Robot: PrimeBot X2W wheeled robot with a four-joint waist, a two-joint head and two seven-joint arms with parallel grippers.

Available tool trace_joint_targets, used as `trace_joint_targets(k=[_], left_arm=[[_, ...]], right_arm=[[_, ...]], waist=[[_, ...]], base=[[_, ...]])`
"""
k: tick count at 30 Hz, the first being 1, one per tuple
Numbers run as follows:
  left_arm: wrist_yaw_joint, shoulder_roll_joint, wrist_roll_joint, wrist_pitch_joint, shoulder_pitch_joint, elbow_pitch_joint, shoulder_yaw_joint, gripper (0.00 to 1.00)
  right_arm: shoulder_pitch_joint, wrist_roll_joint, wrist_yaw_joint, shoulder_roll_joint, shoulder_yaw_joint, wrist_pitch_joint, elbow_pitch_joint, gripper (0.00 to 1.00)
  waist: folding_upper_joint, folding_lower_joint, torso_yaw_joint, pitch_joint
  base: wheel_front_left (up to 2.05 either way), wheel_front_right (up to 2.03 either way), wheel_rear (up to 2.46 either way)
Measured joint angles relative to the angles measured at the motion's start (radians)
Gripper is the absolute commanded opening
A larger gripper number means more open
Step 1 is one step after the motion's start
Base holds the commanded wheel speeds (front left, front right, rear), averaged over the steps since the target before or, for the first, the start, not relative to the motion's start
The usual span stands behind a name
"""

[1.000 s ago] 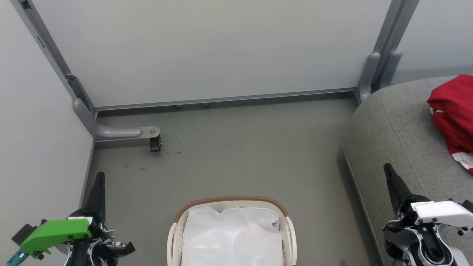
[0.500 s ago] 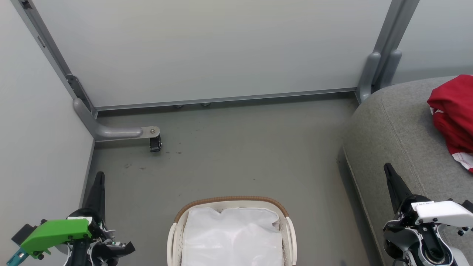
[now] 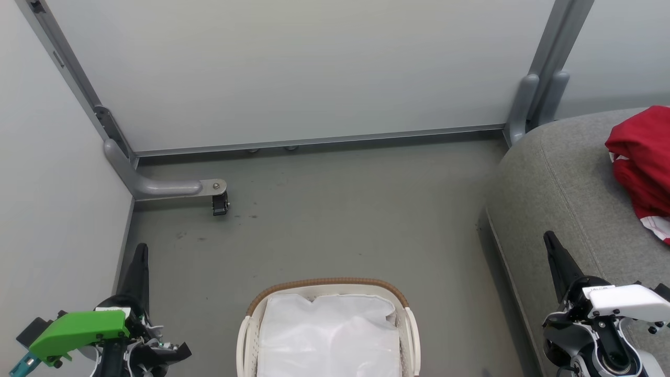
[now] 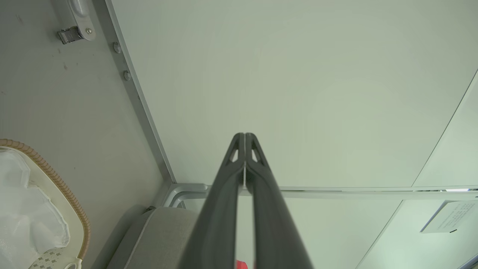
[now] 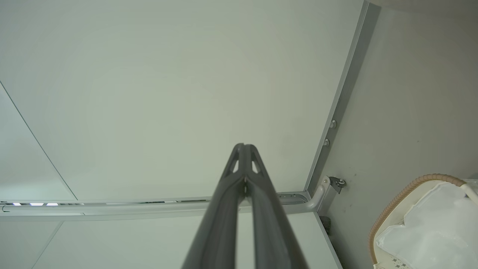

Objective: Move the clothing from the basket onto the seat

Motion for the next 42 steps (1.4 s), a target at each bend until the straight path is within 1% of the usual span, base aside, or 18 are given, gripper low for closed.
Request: trace_joint_targets(k=[42], left_arm=[[0.000,0.000,0.000,0.000,0.000,0.000,0.000,0.00]], right_arm=[[0.000,0.000,0.000,0.000,0.000,0.000,0.000,0.00]], waist=[[0.0000,0.0000,0.000,0.000]], base=[[0.00,0.00,0.00]])
